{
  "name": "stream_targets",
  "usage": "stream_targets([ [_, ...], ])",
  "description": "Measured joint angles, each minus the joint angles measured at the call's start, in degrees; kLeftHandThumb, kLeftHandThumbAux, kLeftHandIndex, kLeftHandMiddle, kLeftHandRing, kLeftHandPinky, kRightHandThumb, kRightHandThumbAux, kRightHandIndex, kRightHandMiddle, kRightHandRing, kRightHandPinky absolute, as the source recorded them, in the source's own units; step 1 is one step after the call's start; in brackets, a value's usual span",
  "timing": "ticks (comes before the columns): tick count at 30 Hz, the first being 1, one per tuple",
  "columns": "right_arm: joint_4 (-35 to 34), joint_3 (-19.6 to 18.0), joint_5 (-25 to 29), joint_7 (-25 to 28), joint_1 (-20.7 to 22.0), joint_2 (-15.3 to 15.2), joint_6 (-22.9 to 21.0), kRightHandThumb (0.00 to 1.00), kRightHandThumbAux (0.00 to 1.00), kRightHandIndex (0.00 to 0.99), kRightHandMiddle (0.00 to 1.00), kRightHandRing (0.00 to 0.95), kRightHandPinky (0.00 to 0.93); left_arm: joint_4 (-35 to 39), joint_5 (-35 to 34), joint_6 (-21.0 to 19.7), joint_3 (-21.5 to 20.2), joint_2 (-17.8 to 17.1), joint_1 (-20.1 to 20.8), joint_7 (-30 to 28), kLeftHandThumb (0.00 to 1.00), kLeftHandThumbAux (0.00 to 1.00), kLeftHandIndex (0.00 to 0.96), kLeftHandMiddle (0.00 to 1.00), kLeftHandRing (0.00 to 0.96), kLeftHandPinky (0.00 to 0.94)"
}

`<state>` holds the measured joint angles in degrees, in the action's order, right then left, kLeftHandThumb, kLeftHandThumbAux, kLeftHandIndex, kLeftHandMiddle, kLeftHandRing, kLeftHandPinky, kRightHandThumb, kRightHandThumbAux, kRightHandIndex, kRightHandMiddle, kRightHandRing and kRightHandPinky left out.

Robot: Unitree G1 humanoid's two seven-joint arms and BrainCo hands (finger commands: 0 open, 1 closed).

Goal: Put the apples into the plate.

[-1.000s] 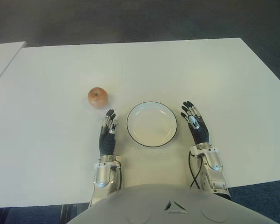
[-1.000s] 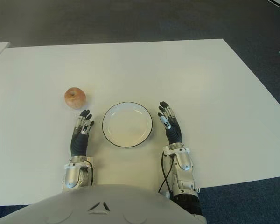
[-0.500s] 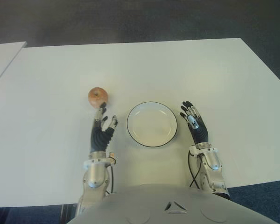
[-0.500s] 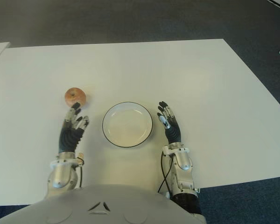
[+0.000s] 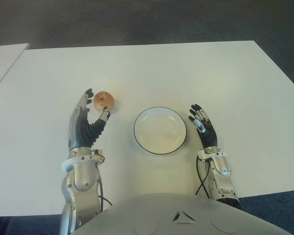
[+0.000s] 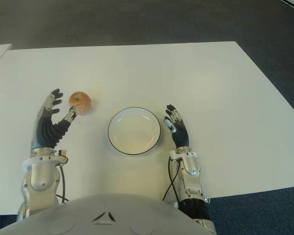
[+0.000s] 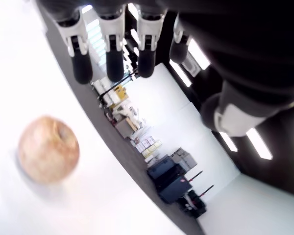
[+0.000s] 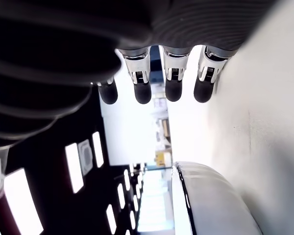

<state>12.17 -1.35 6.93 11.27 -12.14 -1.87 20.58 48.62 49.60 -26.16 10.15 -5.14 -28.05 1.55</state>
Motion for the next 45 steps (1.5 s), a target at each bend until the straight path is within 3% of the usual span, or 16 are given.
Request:
stream_targets([
  [5, 1.5, 0.0, 0.2, 1.1, 1.2, -0.3, 0.0, 0.0, 0.477, 0.0, 0.0, 0.0, 0.0, -1.0, 9.8, 1.2, -2.6, -6.4, 1.3, -4.3, 0.264, 0.442, 0.162, 0.117, 0.121, 0.157],
  [13, 4.4, -0.6, 0.6, 2.2, 3.5, -0.6, 0.7, 0.0, 0.49, 0.0, 0.0, 0.0, 0.0, -10.3, 12.5, 5.1, -10.6, -19.6, 9.2, -10.0, 0.297, 0.39, 0.14, 0.071, 0.065, 0.103],
  [17, 5.4, -1.0, 1.1, 2.6, 4.2, -0.5, 1.8, 0.0, 0.495, 0.0, 0.0, 0.0, 0.0, -14.5, 13.0, 6.9, -11.3, -22.9, 12.3, -11.0, 0.298, 0.346, 0.122, 0.053, 0.044, 0.093],
  [25, 6.7, -1.4, 1.4, 3.0, 5.1, -0.3, 3.6, 0.0, 0.494, 0.0, 0.0, 0.0, 0.0, -24.1, 12.2, 11.9, -11.0, -26.9, 16.8, -12.0, 0.292, 0.278, 0.106, 0.021, 0.006, 0.057],
  [45, 7.7, -1.9, 0.9, 1.7, 5.5, 0.0, 4.9, 0.0, 0.429, 0.0, 0.0, 0.0, 0.0, -44.4, 9.3, 23.8, -5.3, -30.9, 24.7, -5.2, 0.3, 0.238, 0.033, 0.0, 0.0, 0.03],
])
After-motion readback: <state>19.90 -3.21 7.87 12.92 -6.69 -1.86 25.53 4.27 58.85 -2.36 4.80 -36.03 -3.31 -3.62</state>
